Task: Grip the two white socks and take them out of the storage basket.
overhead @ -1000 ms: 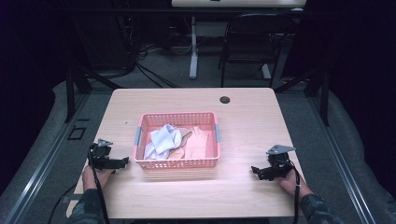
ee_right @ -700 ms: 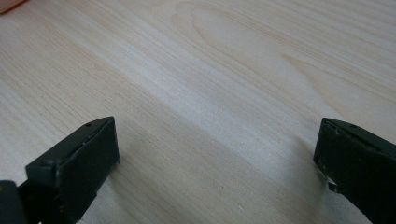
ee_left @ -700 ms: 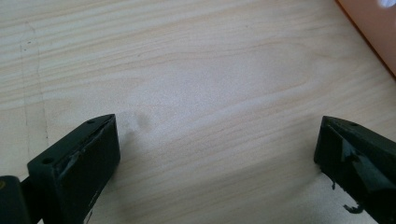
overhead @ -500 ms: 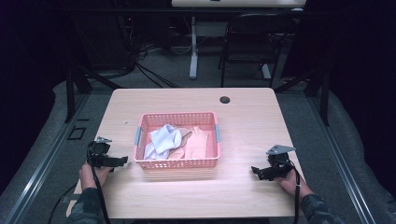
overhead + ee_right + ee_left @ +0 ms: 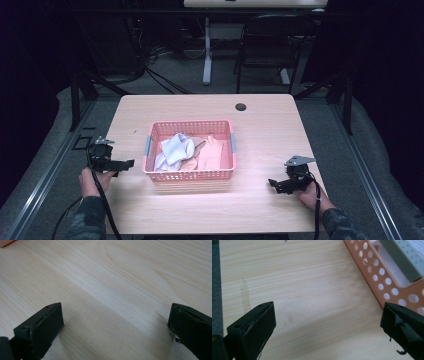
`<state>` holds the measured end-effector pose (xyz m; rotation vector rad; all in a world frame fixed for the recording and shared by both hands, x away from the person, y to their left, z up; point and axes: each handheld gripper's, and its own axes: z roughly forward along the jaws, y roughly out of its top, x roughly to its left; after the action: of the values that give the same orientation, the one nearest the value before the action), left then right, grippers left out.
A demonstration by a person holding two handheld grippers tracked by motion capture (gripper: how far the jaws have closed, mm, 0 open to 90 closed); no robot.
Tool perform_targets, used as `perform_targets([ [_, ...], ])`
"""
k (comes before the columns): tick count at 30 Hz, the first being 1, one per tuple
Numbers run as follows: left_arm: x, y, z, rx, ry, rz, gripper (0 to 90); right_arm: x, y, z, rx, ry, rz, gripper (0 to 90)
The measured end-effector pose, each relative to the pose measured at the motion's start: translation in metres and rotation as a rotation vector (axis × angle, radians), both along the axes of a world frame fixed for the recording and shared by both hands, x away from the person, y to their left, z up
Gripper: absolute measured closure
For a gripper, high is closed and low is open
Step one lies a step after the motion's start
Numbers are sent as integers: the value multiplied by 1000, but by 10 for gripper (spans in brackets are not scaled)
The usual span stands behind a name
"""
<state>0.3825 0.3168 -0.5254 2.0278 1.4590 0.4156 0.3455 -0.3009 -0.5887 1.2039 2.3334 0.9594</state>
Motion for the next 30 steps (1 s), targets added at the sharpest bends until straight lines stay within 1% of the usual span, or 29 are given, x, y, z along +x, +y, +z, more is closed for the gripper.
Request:
perform_targets([
  [5, 3, -1, 16, 2, -1, -12, 1, 0, 0, 0, 0, -2, 1, 0],
  [6, 3, -2, 20, 11, -8, -12, 1, 0, 0, 0, 0, -2, 1, 0],
  [8, 4, -4, 30, 0, -15, -22, 1, 0, 0, 0, 0, 0, 0, 0],
  [9, 5, -5, 34, 5, -21, -29, 1, 0, 0, 0, -1, 1, 1, 0],
  [12, 8, -12, 47, 5, -29, -52, 1, 0, 0, 0, -1, 1, 1, 0],
  [15, 12, -19, 58, 15, -41, -77, 1, 0, 0, 0, -1, 1, 1, 0],
  [16, 13, -22, 60, 13, -39, -74, 1, 0, 0, 0, -1, 1, 1, 0],
  [19, 19, -30, 69, 15, -45, -94, 1, 0, 0, 0, 0, 0, 1, 0],
  [24, 28, -47, 80, 27, -51, -134, 0, 0, 0, 0, 0, 0, 1, 0],
  [25, 29, -50, 81, 24, -50, -141, 0, 0, 0, 0, 0, 0, 1, 0],
  [27, 33, -58, 83, 32, -50, -155, 0, 0, 0, 0, 0, -1, 2, 0],
  [28, 35, -62, 83, 27, -48, -155, 0, 0, 0, 0, 0, -2, 2, 0],
  [30, 39, -71, 84, 38, -45, -168, 0, 0, 0, 0, 0, -2, 0, 0],
])
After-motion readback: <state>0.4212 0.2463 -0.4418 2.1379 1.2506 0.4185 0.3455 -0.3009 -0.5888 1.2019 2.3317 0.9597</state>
